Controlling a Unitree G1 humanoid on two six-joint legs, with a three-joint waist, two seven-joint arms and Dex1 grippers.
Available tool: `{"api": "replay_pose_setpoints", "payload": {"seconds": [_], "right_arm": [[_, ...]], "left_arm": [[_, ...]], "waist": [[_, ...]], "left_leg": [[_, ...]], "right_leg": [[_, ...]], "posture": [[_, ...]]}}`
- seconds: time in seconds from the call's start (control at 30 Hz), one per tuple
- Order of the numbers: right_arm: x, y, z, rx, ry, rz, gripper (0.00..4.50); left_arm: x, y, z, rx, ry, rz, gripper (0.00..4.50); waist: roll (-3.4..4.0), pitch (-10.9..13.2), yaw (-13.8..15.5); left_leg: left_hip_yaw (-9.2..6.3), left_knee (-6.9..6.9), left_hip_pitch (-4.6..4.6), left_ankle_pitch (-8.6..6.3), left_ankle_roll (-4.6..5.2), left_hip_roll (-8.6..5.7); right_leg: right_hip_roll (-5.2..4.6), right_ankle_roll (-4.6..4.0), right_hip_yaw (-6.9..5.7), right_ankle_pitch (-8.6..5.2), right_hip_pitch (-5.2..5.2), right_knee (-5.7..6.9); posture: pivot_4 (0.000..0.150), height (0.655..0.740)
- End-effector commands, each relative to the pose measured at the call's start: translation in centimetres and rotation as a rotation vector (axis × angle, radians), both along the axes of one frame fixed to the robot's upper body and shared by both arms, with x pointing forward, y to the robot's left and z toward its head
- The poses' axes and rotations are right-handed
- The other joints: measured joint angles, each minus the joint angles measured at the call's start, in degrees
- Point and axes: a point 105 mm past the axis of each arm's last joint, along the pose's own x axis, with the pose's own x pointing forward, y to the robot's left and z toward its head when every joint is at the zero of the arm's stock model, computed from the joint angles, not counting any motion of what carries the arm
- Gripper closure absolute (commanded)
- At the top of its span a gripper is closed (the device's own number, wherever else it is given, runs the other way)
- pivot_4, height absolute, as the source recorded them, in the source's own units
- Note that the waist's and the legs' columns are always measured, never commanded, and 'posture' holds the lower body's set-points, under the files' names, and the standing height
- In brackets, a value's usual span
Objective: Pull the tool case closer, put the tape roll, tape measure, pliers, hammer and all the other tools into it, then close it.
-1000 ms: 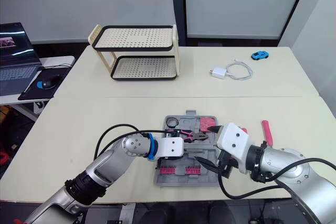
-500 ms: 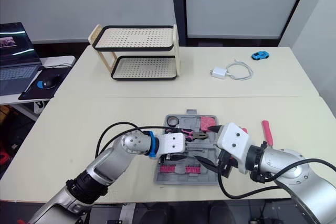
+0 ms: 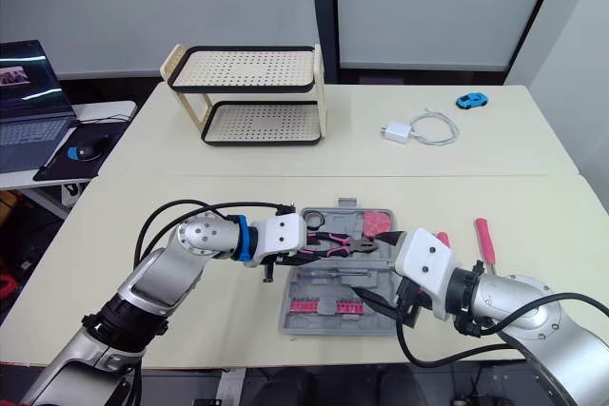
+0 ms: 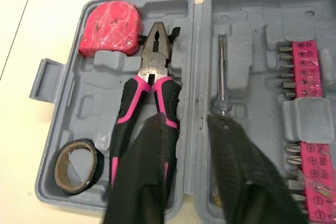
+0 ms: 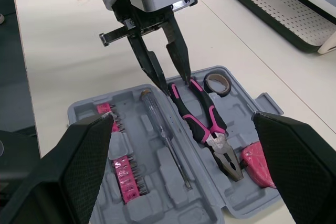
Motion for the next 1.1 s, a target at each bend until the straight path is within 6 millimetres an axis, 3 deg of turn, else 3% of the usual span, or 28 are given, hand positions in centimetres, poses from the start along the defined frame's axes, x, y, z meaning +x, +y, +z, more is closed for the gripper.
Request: {"api": "replay_pose_setpoints", "payload": {"seconds": [0.03, 0.63, 1.1], "right_arm": [[-0.1, 0.2, 0.4, 0.004, -0.029, 0.008, 0.0], [-0.3, 0.4, 0.8, 0.003, -0.022, 0.014, 0.0], [-0.4, 0.7, 1.0, 0.004, -0.015, 0.011, 0.0]], "left_arm": [[-0.3, -0.3, 0.1, -0.031, -0.009, -0.02, 4.47], [-0.8, -1.9, -3.2, -0.033, 0.023, -0.027, 4.47], [-0.3, -1.4, -4.9, 0.036, 0.025, -0.006, 4.47]], "waist": [[0.0, 0.0, -0.01], [0.0, -0.01, 0.03], [0.0, -0.01, 0.05]], "left_leg": [[0.0, 0.0, 0.0, 0.0, 0.0, 0.0], [0.0, 0.0, 0.01, 0.0, 0.0, -0.03], [0.0, 0.0, 0.01, 0.0, 0.0, -0.04]], "right_leg": [[0.0, 0.0, 0.0, 0.0, 0.0, 0.0], [0.02, 0.0, -0.01, 0.0, 0.0, 0.02], [0.03, 0.0, -0.01, 0.0, -0.01, 0.03]], "posture": [[0.15, 0.74], [0.15, 0.74], [0.15, 0.74]]}}
